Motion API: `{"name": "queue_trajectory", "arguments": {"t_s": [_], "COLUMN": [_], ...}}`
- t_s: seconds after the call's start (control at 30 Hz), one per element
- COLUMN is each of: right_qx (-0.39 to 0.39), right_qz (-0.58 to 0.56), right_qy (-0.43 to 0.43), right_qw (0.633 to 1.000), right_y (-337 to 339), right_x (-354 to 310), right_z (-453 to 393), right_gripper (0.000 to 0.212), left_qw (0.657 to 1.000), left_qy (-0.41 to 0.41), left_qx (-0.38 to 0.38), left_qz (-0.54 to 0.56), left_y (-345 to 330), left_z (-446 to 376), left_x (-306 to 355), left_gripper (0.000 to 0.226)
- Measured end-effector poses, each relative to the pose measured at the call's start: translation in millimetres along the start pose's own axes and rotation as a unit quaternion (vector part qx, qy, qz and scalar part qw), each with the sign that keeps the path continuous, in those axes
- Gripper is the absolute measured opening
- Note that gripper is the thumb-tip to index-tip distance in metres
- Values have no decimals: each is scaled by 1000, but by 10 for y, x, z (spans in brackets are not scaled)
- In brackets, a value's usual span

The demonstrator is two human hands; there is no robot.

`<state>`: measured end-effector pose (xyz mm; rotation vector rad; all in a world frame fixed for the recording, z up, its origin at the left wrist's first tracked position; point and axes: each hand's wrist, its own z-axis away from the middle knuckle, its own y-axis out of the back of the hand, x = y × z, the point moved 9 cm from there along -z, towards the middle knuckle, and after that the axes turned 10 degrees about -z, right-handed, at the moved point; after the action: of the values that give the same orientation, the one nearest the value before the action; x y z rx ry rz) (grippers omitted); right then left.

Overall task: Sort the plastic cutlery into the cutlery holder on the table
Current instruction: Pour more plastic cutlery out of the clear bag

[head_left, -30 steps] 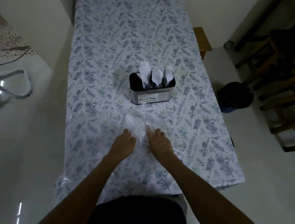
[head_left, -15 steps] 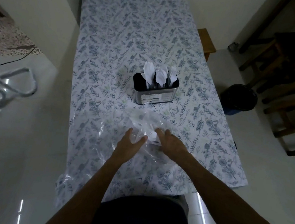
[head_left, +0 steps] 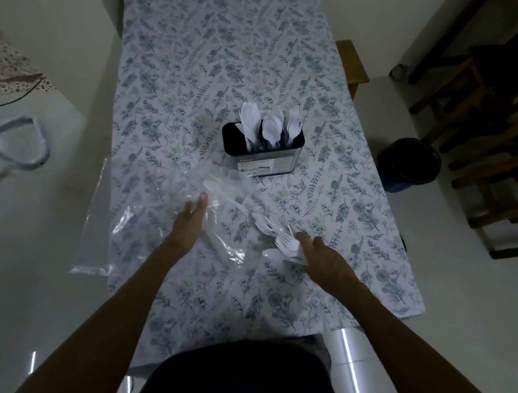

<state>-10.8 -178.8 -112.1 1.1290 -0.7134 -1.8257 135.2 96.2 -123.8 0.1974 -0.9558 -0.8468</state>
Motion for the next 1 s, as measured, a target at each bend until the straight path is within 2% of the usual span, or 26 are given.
{"name": "queue_trajectory", "arguments": {"t_s": [0.17, 0.33, 0.5, 0.63, 0.73, 0.83, 0.87, 0.9, 0.93, 1.0], "right_qx": [14, 31, 93, 120, 76, -22, -36, -30, -9, 46], "right_qz": [-24, -52, -148, -145, -106, -14, 23, 57, 77, 28], "right_qy": [-11, -25, -131, -178, -222, -288, -300, -291, -254, -107], "right_qw": [1000, 998, 976, 966, 966, 957, 953, 955, 964, 993], "right_y": [20, 49, 94, 100, 97, 102, 153, 233, 300, 350], "right_x": [-22, -9, 221, 152, 91, 43, -8, -108, -260, -728], "right_z": [12, -24, 38, 11, -2, 31, 40, 20, -43, -246], "right_gripper": [72, 68, 66, 65, 82, 121, 127, 124, 111, 68], "left_qw": [999, 998, 999, 1000, 1000, 999, 1000, 1000, 1000, 1000], "left_qy": [29, 39, 24, 22, 9, -9, -10, -8, 0, 11], "left_qx": [2, 5, 12, 7, 2, -1, 2, 8, 15, 20], "left_qz": [-44, -39, -32, -19, -30, -34, -29, -24, -21, -8], "left_y": [41, -7, 4, 48, 92, 62, 60, 56, 53, 24], "left_z": [-164, -289, -274, -359, -309, -230, -231, -266, -288, -328], "left_x": [-184, -324, -324, -499, -500, -495, -509, -557, -608, -709], "left_gripper": [115, 114, 114, 104, 100, 104, 103, 102, 101, 101]}}
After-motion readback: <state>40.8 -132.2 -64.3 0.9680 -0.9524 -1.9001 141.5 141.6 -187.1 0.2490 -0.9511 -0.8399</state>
